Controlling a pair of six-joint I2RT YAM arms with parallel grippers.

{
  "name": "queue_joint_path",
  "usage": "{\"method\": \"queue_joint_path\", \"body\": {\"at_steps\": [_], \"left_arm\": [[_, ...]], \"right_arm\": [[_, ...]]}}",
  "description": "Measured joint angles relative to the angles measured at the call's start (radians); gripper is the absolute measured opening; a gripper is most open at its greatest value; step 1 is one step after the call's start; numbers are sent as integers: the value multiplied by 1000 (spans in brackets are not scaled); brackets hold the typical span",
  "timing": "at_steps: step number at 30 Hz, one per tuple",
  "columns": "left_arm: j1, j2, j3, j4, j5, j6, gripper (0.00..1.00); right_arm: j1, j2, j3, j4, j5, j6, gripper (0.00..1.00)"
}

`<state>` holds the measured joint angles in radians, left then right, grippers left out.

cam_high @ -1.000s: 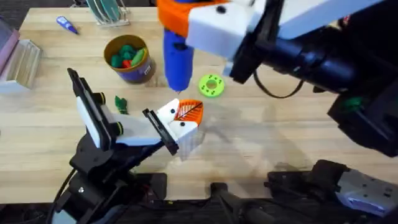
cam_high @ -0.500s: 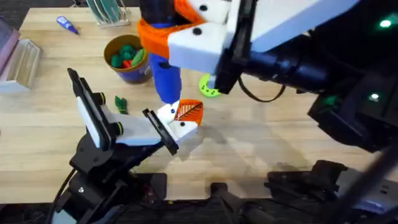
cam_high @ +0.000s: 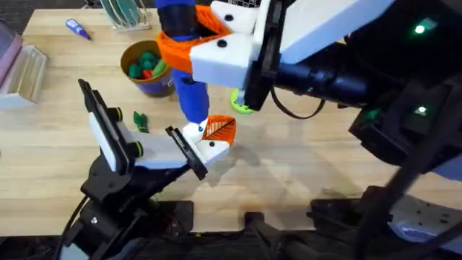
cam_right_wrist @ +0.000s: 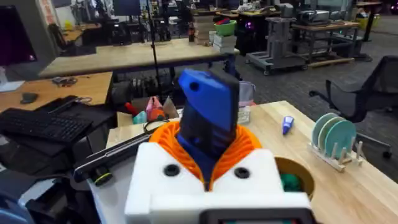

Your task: Pick up the gripper from the table and insert it into the empty holder that is missing its gripper. Then pick up a screw, insert it into the mounting hole, and use the screwdriver to tighten it. Finally, clean up the table by picking up the vegetable and placing it into the bucket.

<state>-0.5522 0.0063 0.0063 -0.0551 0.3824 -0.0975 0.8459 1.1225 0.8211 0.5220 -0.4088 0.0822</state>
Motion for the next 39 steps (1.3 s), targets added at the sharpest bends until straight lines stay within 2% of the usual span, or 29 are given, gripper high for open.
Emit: {"method": "queue_joint_path", "body": {"at_steps": [39], "left_arm": [[0, 0, 0, 0, 0, -3, 10]], "right_arm": [[0, 47, -2, -3, 0, 11, 22]]}}
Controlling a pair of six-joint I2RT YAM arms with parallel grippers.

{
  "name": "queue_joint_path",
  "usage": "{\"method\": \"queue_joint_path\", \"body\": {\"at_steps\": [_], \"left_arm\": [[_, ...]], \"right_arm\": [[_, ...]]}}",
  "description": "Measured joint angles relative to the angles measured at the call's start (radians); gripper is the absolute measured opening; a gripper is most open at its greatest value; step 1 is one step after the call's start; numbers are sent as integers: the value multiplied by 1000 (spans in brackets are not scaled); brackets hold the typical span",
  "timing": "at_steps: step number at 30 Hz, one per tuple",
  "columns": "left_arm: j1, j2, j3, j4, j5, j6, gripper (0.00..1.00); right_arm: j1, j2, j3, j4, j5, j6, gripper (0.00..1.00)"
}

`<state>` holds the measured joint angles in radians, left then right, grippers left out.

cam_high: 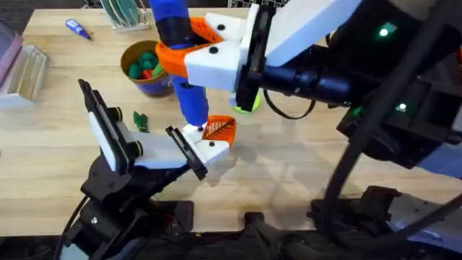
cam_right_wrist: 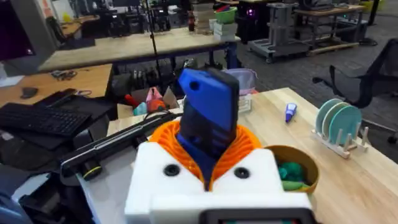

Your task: Pick up the gripper from the table and insert it into the empty holder that is missing its gripper. Then pick up a screw, insert it into the mounting hole, and use the screwdriver to tighten it. Finally, clean up the table by picking up the vegetable and placing it into the bucket.

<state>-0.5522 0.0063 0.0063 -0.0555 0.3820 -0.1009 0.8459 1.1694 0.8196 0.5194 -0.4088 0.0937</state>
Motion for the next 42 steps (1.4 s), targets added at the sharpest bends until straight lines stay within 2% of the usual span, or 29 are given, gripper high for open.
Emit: {"method": "queue_joint_path", "body": {"at_steps": [8, 17, 22, 26, 32, 38, 42], "left_arm": [[0, 0, 0, 0, 0, 0, 10], [0, 0, 0, 0, 0, 0, 10], [0, 0, 0, 0, 0, 0, 10], [0, 0, 0, 0, 0, 0, 10], [0, 0, 0, 0, 0, 0, 10], [0, 0, 0, 0, 0, 0, 10], [0, 0, 0, 0, 0, 0, 10]], "right_arm": [[0, 0, 0, 9, -2, 5, 22], [-8, -52, -7, 126, -4, 2, 22], [-87, -72, -7, 114, -7, -75, 22], [-213, -69, -7, -1, 61, -241, 22], [-398, 28, -7, -223, 282, -576, 22], [-464, 196, -7, -256, 543, -944, 22], [-481, 322, -7, -259, 677, -1146, 22]]}}
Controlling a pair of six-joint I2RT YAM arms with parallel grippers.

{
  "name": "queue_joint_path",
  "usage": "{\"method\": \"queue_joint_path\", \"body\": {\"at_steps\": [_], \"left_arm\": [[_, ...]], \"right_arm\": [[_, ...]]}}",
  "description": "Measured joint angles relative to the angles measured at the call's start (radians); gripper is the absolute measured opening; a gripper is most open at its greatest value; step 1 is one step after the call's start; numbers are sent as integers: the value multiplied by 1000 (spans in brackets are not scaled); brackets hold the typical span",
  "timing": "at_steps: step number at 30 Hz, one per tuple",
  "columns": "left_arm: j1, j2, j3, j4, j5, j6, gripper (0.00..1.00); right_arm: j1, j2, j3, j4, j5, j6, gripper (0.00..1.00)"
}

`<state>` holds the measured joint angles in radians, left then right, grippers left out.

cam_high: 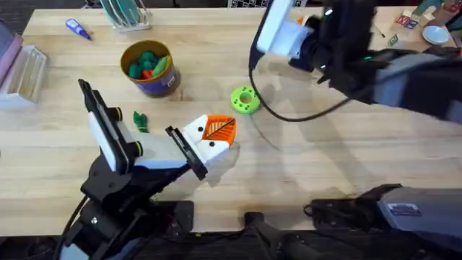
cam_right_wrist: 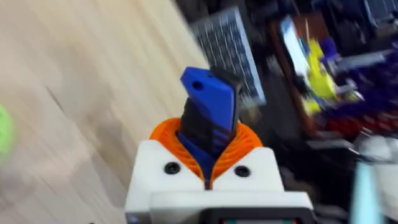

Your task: Pick up the gripper from the table and insert it into the empty holder that is missing its gripper. Then pick up a screw, insert it into the mounting hole, and use the screwdriver to tighten it. Finally, clean up the table by picking up the vegetable and placing it into the bucket.

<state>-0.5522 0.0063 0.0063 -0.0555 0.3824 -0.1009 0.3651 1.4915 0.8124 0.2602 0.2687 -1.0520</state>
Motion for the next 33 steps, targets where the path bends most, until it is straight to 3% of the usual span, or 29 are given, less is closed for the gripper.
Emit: {"method": "queue_joint_path", "body": {"at_steps": [6, 11, 14, 19, 20, 21, 22, 23, 33], "left_arm": [[0, 0, 0, 0, 0, 0, 10], [0, 0, 0, 0, 0, 0, 10], [0, 0, 0, 0, 0, 0, 10], [0, 0, 0, 0, 0, 0, 10], [0, 0, 0, 0, 0, 0, 10], [0, 0, 0, 0, 0, 0, 10], [0, 0, 0, 0, 0, 0, 10], [0, 0, 0, 0, 0, 0, 10], [0, 0, 0, 0, 0, 0, 10]], "right_arm": [[-1, 154, 0, -7, 59, -125, 33], [-1, 195, 0, -41, 57, -123, 71], [-1, 195, 0, -107, 29, -108, 214], [-2, 185, 10, -194, -4, -100, 345], [-3, 181, 14, -207, -6, -97, 459], [-3, 176, 19, -214, -11, -96, 685], [-4, 174, 23, -211, -10, -97, 829], [-5, 170, 29, -209, -8, -99, 908], [9, 151, 32, -247, 9, -8, 941]]}}
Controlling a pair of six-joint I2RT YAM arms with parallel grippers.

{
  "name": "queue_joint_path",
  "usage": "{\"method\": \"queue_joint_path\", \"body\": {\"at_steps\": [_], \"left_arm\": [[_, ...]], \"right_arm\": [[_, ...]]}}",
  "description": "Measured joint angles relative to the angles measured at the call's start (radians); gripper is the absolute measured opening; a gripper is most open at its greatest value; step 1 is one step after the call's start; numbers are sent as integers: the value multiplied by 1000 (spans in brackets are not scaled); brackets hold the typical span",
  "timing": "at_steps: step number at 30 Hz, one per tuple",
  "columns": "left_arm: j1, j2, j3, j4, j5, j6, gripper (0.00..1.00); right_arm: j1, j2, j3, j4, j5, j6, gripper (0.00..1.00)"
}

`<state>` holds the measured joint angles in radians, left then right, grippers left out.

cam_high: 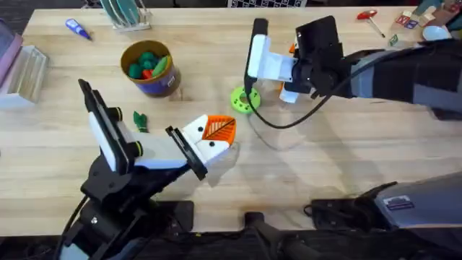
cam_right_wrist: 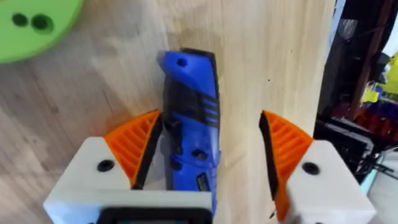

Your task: Pick up the gripper from the table and insert it into the empty holder that is missing its gripper. Then pick up a screw, insert it into the mounting hole, and use the screwdriver to tighten it. Finally, clean up the table by picking up the vegetable and placing it into the bucket.

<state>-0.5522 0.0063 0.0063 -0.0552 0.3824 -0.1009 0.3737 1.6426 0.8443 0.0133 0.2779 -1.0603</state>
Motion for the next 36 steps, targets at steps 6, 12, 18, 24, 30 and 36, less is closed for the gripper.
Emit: {"method": "queue_joint_path", "body": {"at_steps": [6, 12, 18, 24, 30, 36], "left_arm": [[0, 0, 0, 0, 0, 0, 10], [0, 0, 0, 0, 0, 0, 10], [0, 0, 0, 0, 1, 7, 527], [0, 0, 0, 0, 3, 6, 985], [0, 0, 1, -1, -28, 6, 985], [0, 12, 139, -250, -189, -63, 985]], "right_arm": [[7, -83, -9, -95, 37, 272, 941], [7, -285, -9, -283, 47, 550, 943], [7, -473, -9, -442, -5, 841, 943], [7, -590, -9, -540, -171, 1029, 943], [7, -606, -9, -570, -310, 1105, 943], [7, -606, -9, -571, -358, 1129, 943]]}}
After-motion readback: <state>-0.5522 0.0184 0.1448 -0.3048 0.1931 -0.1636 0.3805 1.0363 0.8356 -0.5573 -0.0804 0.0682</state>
